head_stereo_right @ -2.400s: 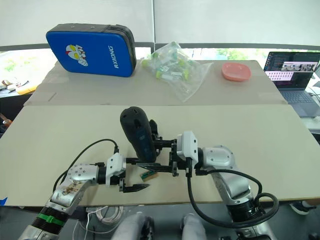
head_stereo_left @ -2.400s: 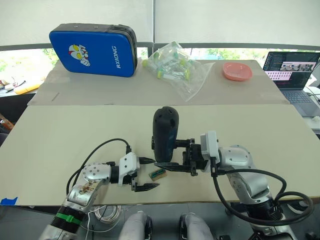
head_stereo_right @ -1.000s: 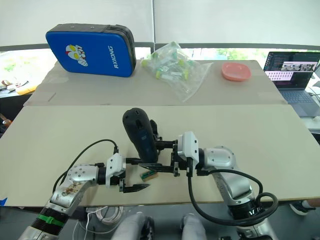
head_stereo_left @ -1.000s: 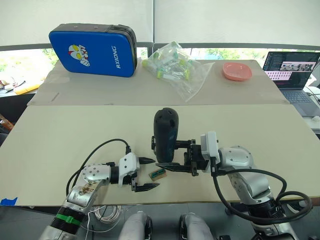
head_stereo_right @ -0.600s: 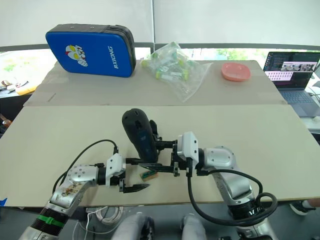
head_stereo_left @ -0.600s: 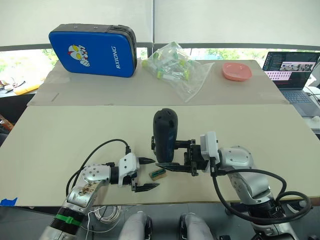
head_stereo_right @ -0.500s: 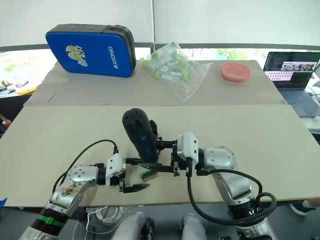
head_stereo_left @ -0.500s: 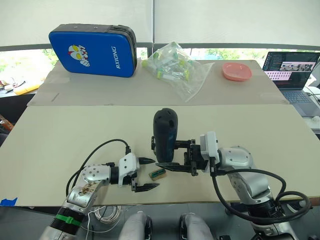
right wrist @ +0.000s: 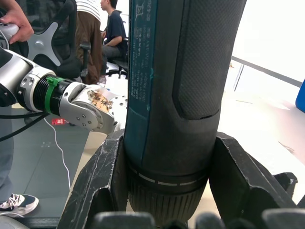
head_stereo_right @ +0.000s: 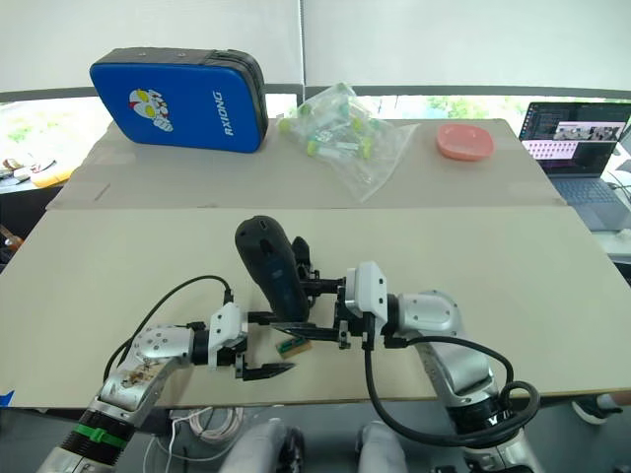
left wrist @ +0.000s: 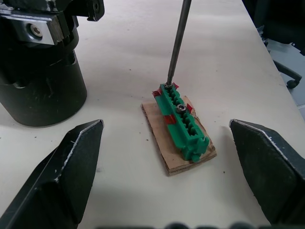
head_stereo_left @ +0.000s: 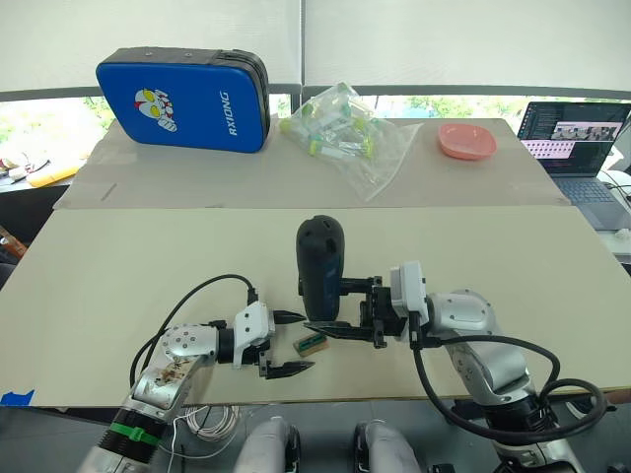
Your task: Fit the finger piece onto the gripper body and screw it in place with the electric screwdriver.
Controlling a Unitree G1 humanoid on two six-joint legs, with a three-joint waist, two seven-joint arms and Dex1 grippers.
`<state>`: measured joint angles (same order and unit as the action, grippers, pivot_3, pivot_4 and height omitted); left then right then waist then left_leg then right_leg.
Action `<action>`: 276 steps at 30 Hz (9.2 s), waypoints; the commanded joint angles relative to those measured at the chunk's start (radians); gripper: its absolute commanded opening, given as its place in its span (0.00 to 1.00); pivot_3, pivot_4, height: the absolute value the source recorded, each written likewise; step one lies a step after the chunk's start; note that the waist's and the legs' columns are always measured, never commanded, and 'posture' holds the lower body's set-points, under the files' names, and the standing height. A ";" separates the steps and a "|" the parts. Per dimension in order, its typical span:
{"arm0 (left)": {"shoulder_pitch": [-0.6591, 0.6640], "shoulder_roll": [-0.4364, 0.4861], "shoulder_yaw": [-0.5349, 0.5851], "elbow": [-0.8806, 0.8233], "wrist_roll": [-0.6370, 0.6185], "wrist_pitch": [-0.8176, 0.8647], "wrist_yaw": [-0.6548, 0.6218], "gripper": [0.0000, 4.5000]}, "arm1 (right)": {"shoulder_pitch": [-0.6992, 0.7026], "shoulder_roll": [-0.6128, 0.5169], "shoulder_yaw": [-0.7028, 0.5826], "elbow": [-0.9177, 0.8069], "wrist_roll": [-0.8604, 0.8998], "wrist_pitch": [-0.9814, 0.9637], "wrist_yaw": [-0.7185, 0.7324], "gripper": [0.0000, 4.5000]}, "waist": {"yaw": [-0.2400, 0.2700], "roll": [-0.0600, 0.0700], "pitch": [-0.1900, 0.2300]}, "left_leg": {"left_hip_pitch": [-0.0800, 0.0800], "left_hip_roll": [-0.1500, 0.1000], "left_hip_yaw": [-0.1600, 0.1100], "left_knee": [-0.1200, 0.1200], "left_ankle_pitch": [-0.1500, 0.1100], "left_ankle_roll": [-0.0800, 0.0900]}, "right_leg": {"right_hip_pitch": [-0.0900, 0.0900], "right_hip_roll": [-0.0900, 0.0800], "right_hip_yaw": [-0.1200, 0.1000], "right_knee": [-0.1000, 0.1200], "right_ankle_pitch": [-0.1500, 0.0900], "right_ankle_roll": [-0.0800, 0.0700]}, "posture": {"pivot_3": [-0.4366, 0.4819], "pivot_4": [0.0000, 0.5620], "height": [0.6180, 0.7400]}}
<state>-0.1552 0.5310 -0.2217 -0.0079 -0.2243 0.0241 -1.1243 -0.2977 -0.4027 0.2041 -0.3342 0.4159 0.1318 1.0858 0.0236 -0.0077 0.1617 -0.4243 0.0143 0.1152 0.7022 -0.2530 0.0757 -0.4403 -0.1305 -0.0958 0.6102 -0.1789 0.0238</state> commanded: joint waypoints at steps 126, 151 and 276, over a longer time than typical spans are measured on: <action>-0.093 0.045 0.210 -0.056 -0.218 0.161 -0.020 1.00 | -0.478 0.080 -0.118 0.285 0.159 0.176 0.077 0.44 | -0.019 -0.001 0.003 | -0.003 0.000 0.003 -0.007 0.010 -0.003 | -0.001 0.002 0.000 0.001 0.001 0.003 | 0.48 0.27 1.00; -0.080 0.057 0.210 -0.070 -0.214 0.166 -0.023 1.00 | -0.456 0.091 -0.112 0.280 0.146 0.179 0.066 0.44 | -0.020 -0.001 0.003 | -0.003 0.000 0.003 -0.007 0.010 -0.003 | -0.001 0.002 0.000 0.001 0.001 0.003 | 0.48 0.27 1.00; -0.287 -0.091 0.046 0.282 -0.008 0.057 0.026 1.00 | -0.458 0.084 -0.097 0.291 0.124 0.211 0.058 0.44 | -0.025 -0.001 0.003 | -0.003 -0.001 0.003 -0.006 0.011 -0.003 | 0.000 0.003 0.000 0.002 0.001 0.003 | 0.48 0.27 1.00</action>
<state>-0.4287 0.4453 -0.1772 0.2720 -0.2342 0.1064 -1.0918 -0.7432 -0.3135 0.1221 -0.0076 0.5319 0.3546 1.1459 -0.0010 -0.0084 0.1644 -0.4271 0.0137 0.1177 0.6960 -0.2424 0.0732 -0.4407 -0.1280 -0.0961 0.6121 -0.1777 0.0268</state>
